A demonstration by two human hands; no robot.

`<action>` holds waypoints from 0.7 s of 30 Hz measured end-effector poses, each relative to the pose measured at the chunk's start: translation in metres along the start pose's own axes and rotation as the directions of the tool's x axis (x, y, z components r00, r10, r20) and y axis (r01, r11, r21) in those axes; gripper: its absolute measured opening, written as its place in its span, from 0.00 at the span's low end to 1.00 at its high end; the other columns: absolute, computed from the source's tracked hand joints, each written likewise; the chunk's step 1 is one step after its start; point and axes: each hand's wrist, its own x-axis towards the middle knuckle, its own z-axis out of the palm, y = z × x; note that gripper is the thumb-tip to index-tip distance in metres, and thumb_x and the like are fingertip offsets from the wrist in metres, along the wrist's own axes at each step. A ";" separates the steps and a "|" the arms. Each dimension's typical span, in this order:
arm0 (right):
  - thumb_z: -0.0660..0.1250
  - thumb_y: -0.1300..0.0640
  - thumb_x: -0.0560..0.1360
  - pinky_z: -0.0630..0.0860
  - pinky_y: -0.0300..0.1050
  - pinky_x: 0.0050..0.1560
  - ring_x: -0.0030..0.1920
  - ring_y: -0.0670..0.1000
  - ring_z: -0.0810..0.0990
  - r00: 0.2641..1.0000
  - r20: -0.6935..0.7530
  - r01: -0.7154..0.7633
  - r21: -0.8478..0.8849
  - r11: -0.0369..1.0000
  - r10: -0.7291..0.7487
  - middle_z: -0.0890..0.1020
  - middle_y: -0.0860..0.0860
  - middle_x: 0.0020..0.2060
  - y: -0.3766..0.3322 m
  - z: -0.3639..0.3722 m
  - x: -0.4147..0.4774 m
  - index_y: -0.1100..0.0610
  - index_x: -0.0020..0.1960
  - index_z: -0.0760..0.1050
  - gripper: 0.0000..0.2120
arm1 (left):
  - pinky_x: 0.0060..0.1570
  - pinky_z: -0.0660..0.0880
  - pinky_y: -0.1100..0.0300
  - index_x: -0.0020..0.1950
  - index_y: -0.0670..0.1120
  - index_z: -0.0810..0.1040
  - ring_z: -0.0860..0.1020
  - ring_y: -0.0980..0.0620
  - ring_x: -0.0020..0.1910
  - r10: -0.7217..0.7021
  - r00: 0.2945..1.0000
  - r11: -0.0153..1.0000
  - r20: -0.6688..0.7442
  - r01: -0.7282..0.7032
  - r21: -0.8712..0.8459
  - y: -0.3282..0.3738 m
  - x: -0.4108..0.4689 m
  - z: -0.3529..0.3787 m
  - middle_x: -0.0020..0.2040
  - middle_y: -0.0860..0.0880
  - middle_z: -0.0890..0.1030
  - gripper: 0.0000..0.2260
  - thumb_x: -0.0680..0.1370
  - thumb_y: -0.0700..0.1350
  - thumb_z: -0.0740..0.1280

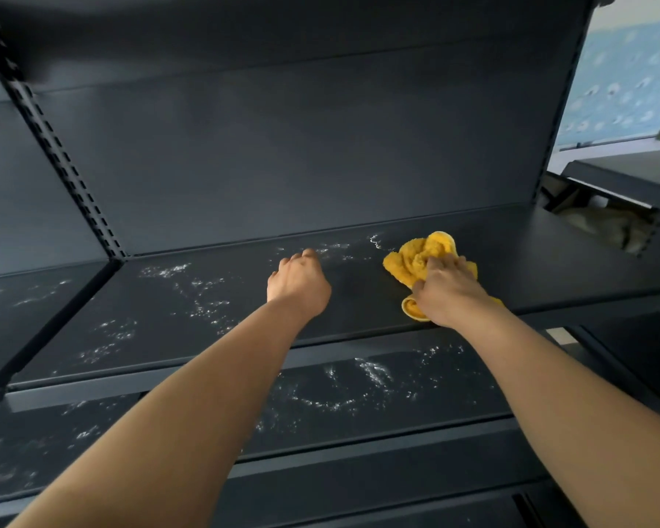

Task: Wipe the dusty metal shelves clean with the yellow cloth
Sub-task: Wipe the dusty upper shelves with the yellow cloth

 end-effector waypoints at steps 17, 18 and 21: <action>0.48 0.38 0.79 0.53 0.61 0.74 0.77 0.58 0.48 0.980 0.095 0.178 -0.054 0.983 -0.172 0.51 0.49 0.78 -0.017 -0.004 0.115 0.44 0.77 0.49 0.29 | 0.58 0.70 0.49 0.66 0.47 0.72 0.70 0.43 0.65 -0.191 0.981 0.982 -0.036 0.191 -0.001 -0.029 0.072 0.003 0.64 0.45 0.75 0.19 0.76 0.40 0.60; 0.48 0.39 0.79 0.56 0.60 0.72 0.77 0.58 0.52 0.979 0.091 0.188 -0.042 0.981 -0.184 0.54 0.50 0.77 -0.020 -0.004 0.118 0.44 0.77 0.50 0.28 | 0.59 0.70 0.48 0.67 0.48 0.72 0.70 0.43 0.66 -0.212 0.976 0.977 -0.040 0.213 0.020 -0.037 0.073 0.001 0.65 0.45 0.74 0.19 0.76 0.40 0.60; 0.50 0.41 0.80 0.65 0.57 0.67 0.71 0.60 0.64 0.976 0.091 0.201 -0.026 0.979 -0.198 0.62 0.52 0.74 -0.034 -0.003 0.128 0.43 0.76 0.53 0.26 | 0.63 0.67 0.47 0.68 0.48 0.72 0.68 0.42 0.67 -0.243 0.969 0.960 -0.045 0.247 0.134 -0.062 0.072 -0.007 0.67 0.45 0.73 0.22 0.75 0.38 0.59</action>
